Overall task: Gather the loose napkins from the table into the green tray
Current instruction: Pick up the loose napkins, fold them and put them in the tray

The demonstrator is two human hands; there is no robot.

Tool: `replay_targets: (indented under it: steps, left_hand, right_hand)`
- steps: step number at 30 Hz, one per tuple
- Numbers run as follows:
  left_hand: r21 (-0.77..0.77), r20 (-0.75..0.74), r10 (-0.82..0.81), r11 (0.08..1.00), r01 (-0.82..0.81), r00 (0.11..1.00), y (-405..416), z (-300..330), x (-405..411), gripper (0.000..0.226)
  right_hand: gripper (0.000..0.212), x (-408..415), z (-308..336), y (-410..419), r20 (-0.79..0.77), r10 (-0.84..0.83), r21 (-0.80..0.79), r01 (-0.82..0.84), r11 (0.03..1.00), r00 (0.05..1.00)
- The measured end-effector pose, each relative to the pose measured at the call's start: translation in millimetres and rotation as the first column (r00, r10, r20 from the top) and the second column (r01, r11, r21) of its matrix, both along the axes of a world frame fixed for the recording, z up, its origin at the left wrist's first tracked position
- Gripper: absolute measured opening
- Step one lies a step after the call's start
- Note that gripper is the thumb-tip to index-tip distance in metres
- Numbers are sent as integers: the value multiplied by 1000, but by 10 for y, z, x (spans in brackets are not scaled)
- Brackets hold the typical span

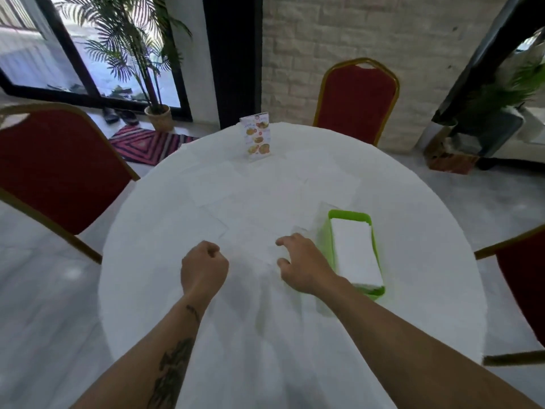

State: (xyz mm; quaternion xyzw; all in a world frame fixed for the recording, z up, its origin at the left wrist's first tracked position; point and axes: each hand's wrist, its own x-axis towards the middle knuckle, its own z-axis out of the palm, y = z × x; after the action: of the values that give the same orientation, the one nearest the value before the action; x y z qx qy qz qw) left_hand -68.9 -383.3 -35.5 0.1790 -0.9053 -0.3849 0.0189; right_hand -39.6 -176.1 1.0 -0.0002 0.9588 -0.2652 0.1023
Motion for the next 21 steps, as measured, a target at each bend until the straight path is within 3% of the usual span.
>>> replay_targets:
  steps: [4, 7, 10, 13, 18, 21]
  left_hand:
    - [-229, -36, -48, 973, 38, 998, -597, -220, -52, 26]
    - [-338, 114, -171, 920, 200, 979, -905, -398, -97, 50]
    - [-337, 242, -294, 868, 364, 925, -1094, -556, -153, 63]
    - [-310, 220, -294, 883, 353, 930, -1164, -611, -199, 54]
    - [-337, 97, -267, 897, 284, 959, -1246, -624, -297, 20]
    - [-345, 76, -281, 893, 290, 957, -1290, -626, -313, 14]
  right_hand:
    - [47, -42, -204, -457, 148, -11, 8, 10, 1000, 989]
    - [48, -72, -315, -738, 222, -15, 6, 15, 1000, 975]
    - [49, -106, -382, -943, 260, -16, -5, 18, 1000, 965]
    - [47, -126, -417, -1079, 270, -60, -60, 79, 995, 961]
    - [43, -87, -461, -1193, 310, -193, -163, 252, 954, 931]
    - [41, -6, -499, -1177, 376, -267, -195, 357, 914, 887]
